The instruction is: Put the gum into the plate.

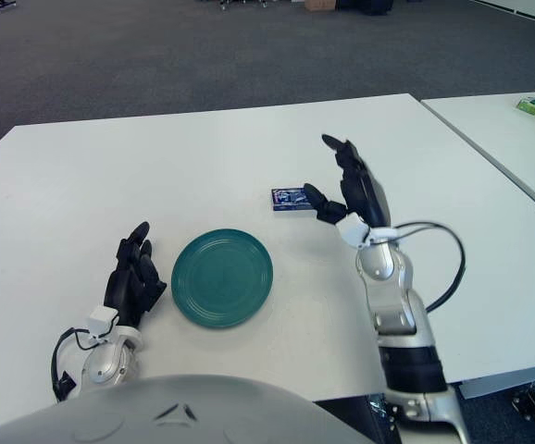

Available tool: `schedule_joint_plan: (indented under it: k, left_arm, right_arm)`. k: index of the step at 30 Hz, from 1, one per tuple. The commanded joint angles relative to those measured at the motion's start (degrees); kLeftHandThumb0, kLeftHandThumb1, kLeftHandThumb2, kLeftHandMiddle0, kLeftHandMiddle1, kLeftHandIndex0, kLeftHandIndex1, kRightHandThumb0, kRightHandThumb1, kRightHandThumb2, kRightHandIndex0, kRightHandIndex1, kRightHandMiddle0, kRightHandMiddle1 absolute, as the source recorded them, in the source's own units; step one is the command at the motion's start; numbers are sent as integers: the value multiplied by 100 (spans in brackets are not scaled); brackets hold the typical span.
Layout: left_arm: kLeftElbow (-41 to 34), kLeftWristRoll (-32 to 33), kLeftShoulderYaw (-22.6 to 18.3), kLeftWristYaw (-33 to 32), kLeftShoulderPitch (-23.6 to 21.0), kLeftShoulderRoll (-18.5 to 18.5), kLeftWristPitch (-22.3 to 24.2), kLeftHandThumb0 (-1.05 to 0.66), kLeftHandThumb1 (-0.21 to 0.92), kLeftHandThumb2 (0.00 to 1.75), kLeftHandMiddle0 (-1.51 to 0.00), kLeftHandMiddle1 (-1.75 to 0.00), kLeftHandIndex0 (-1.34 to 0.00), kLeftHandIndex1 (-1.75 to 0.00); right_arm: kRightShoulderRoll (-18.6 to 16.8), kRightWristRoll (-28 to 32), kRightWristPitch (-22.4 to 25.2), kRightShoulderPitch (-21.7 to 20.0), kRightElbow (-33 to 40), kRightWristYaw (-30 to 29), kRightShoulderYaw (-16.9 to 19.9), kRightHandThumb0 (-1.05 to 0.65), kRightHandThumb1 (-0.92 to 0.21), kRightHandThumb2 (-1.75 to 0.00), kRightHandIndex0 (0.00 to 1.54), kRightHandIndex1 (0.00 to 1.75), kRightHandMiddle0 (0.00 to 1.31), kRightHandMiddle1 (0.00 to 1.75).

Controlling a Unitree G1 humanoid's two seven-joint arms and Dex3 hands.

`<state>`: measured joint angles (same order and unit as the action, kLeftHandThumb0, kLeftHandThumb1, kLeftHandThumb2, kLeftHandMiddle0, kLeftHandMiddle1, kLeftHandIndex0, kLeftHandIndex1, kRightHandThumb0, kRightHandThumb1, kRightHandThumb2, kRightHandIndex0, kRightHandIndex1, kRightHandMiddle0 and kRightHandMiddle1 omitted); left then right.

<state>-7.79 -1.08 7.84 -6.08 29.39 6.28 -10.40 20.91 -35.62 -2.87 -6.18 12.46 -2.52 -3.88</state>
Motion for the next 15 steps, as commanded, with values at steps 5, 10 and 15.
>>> schedule_joint_plan:
  k: [5,10,15]
  left_arm:
    - [111,-2,22,34,11,9,80,-81,92,99,-29,-2,0,-67]
    - [63,-11,27,14,12,27,55,-81,92,98,-30,-2,0,-68]
    - [32,-31,33,6,18,31,41,-82,92,98,-30,-1,0,-69]
  right_arm:
    - [134,-1173,235,-508,-160,6,-585,-80,-92,-58,43,5,10,83]
    - [231,-1650,360,-960,-504,305,-929,-78,-92,-55,45,5,9,84]
    - [230,-1865,286,-1429,-1170,406,-1292,-78,-92,-55,48,3,11,85]
